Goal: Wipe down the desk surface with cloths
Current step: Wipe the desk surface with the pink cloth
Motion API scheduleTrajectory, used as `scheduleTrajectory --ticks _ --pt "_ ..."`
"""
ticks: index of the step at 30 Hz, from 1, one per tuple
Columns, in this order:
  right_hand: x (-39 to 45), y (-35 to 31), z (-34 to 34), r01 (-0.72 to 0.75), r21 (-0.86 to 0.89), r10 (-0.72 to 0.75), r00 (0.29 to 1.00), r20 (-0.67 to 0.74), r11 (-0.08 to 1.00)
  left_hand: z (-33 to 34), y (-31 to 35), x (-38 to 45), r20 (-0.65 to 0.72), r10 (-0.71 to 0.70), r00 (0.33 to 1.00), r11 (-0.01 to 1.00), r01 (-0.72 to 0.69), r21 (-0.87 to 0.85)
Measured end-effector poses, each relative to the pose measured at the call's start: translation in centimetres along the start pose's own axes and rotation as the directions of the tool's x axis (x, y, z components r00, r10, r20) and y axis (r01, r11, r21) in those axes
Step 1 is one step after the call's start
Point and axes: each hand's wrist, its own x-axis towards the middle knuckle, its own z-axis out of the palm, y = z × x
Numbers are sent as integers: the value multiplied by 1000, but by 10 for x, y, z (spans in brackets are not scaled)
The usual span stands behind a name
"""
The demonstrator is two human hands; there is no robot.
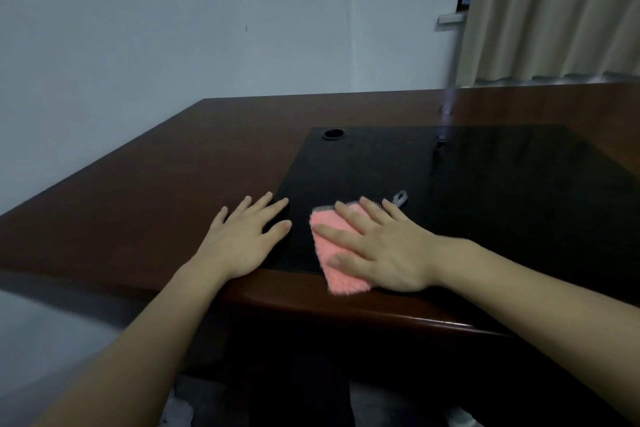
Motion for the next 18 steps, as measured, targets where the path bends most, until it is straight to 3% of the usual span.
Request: scheduleTrajectory --ticks 6,18 --pt "-69 -2 10 -1 16 0 998 61 1000 1 1 0 1 2 1000 1000 -2 11" --pt "49 -4 -20 -256 46 252 964 80 966 2 2 0 -13 2 1000 1000 -2 14"
